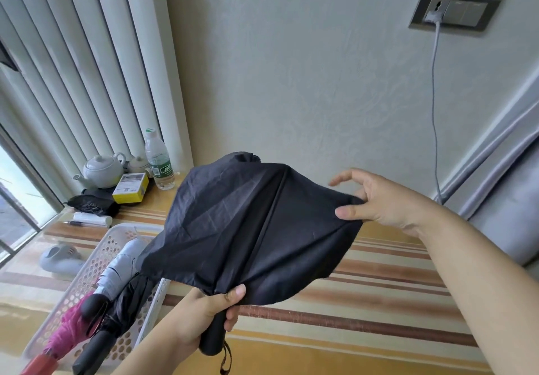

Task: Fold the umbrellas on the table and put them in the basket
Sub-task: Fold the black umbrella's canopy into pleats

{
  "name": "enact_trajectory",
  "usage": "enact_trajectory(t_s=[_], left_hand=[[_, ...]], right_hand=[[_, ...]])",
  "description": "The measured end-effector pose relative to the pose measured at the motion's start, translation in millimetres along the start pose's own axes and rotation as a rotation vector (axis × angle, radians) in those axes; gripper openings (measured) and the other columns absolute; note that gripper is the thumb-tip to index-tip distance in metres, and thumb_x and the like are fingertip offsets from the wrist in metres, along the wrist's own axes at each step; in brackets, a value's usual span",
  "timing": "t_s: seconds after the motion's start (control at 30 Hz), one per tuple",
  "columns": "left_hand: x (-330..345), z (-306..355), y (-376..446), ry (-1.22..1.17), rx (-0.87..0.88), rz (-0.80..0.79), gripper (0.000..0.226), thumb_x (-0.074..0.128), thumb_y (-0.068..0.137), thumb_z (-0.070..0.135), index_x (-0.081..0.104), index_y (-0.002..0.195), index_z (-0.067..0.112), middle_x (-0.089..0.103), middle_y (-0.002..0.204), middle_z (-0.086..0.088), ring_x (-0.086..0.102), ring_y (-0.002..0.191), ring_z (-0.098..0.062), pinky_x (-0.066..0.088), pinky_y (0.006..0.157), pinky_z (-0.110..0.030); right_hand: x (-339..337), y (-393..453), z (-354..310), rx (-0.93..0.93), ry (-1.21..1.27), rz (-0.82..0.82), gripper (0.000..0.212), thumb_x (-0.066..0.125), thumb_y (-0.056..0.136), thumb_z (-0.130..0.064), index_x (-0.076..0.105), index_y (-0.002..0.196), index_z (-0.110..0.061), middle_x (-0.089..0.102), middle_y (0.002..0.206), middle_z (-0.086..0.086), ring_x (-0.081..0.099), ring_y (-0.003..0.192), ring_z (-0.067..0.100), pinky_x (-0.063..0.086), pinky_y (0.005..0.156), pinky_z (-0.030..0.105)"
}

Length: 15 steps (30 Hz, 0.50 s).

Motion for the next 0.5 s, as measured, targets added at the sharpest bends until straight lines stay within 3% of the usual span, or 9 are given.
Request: enact_trajectory(t_s=[0.07, 0.17, 0.23, 0.3, 0.33, 0.4, 0.5], left_hand=[[-2, -2, -2, 0.047, 0.018, 0.004, 0.052, 0.081, 0.05, 0.035, 0.05, 0.073, 0.0, 0.043, 0.053, -0.011, 0.043, 0.046, -0.02, 0.038, 0.049, -0.025], [-2, -4, -5, 0.069, 0.028, -0.025, 0.055, 0.082, 0.051, 0.039, 0.051, 0.076, 0.0, 0.045, 0.054, -0.01, 0.045, 0.048, -0.019, 0.039, 0.052, -0.024], [-2, -3, -5, 0.062, 0.027, -0.026, 0.063, 0.088, 0.046, 0.044, 0.054, 0.074, -0.001, 0.045, 0.053, -0.011, 0.045, 0.048, -0.02, 0.04, 0.053, -0.024], [-1, -2, -4, 0.045, 0.023, -0.039, 0.065, 0.093, 0.038, 0.048, 0.057, 0.065, 0.001, 0.045, 0.053, -0.012, 0.045, 0.046, -0.02, 0.041, 0.052, -0.025], [1, -1, -4, 0.039, 0.018, -0.054, 0.061, 0.094, 0.036, 0.048, 0.058, 0.06, 0.005, 0.045, 0.052, -0.012, 0.045, 0.046, -0.02, 0.041, 0.051, -0.024], [4, 1, -4, 0.056, 0.005, -0.095, 0.056, 0.093, 0.036, 0.05, 0.058, 0.053, 0.01, 0.046, 0.051, -0.011, 0.045, 0.046, -0.019, 0.041, 0.052, -0.023], [10, 3, -6, 0.144, 0.006, -0.158, 0.045, 0.086, 0.049, 0.048, 0.057, 0.048, 0.014, 0.049, 0.051, -0.008, 0.047, 0.049, -0.017, 0.042, 0.055, -0.022]], right_hand=[[3, -2, 3, 0.118, -0.174, -0.081, 0.032, 0.075, 0.081, -0.01, 0.062, 0.108, -0.023, 0.074, 0.077, 0.004, 0.069, 0.072, 0.016, 0.053, 0.068, 0.027], [0, -1, 3, 0.193, -0.47, -0.087, 0.019, 0.07, 0.086, -0.033, 0.069, 0.091, -0.014, 0.066, 0.064, 0.002, 0.055, 0.055, 0.016, 0.043, 0.052, 0.022], [1, 1, -4, 0.161, -0.54, -0.108, 0.02, 0.066, 0.088, -0.039, 0.067, 0.086, -0.019, 0.067, 0.066, -0.003, 0.06, 0.062, 0.017, 0.049, 0.064, 0.026], [9, 3, -17, 0.099, -0.524, -0.153, 0.023, 0.072, 0.08, -0.044, 0.066, 0.095, -0.028, 0.072, 0.09, -0.011, 0.068, 0.089, 0.013, 0.052, 0.086, 0.03], [14, 3, -26, 0.074, -0.465, -0.149, 0.038, 0.075, 0.071, -0.051, 0.063, 0.1, -0.031, 0.071, 0.099, -0.013, 0.067, 0.096, 0.011, 0.052, 0.089, 0.03], [23, 6, -41, 0.043, -0.245, -0.107, 0.064, 0.075, 0.052, -0.059, 0.061, 0.108, -0.03, 0.072, 0.104, -0.009, 0.069, 0.097, 0.012, 0.054, 0.087, 0.032], [36, 14, -57, -0.037, -0.151, -0.087, 0.067, 0.073, 0.048, -0.059, 0.065, 0.103, -0.021, 0.075, 0.099, 0.0, 0.071, 0.092, 0.018, 0.054, 0.087, 0.036]])
Point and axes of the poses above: each hand's wrist, its own y-axis towards the middle knuckle, its own x-axis out of the palm, z = x × y, the point moved 6 cm from there along y, towards the middle knuckle
